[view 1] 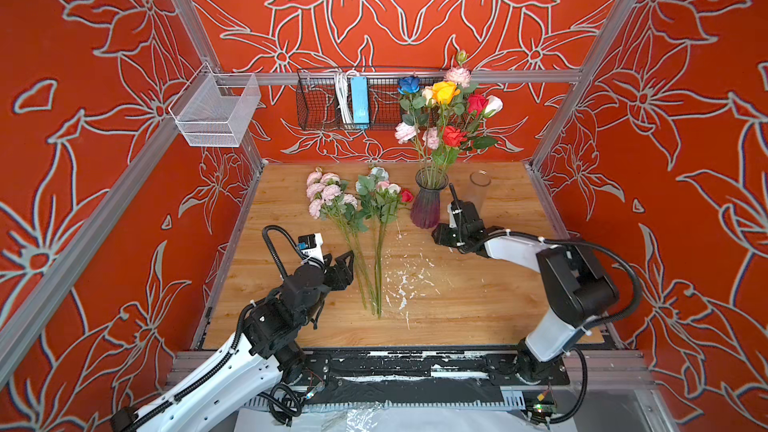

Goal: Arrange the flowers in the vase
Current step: 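Raise the right gripper and move it over the clear ribbed glass cup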

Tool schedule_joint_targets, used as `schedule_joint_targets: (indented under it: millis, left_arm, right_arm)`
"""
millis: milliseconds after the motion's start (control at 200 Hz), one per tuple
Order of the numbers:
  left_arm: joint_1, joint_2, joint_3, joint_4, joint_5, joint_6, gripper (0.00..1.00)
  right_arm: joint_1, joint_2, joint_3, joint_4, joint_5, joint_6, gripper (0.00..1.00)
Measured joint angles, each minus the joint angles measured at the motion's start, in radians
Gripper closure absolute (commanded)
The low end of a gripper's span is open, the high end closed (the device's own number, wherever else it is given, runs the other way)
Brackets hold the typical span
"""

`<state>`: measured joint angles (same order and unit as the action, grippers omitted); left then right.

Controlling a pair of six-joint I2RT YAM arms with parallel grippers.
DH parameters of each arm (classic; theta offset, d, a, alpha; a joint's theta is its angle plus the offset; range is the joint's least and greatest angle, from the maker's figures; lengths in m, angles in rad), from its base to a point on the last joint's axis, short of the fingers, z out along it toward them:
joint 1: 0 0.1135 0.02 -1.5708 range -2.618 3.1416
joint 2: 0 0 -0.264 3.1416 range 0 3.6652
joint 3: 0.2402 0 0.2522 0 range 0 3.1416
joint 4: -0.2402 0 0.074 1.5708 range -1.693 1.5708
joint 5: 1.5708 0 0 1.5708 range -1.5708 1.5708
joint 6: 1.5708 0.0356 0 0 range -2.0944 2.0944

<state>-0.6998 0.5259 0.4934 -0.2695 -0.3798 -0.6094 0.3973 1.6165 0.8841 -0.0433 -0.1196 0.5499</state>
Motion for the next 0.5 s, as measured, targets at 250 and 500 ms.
schedule_joint_targets:
  millis: [250,500]
  left_arm:
    - [0.009,0.082,-0.002,0.059,0.033,0.026,0.29]
    - [0.036,0.22,0.049,0.076,0.095,0.061,0.28]
  right_arm:
    - [0.018,-0.402,0.192,-0.424,0.219,-0.013,0.44]
    - [-0.157,-0.297,0.546,-0.605,0.338,-0.077,0.37]
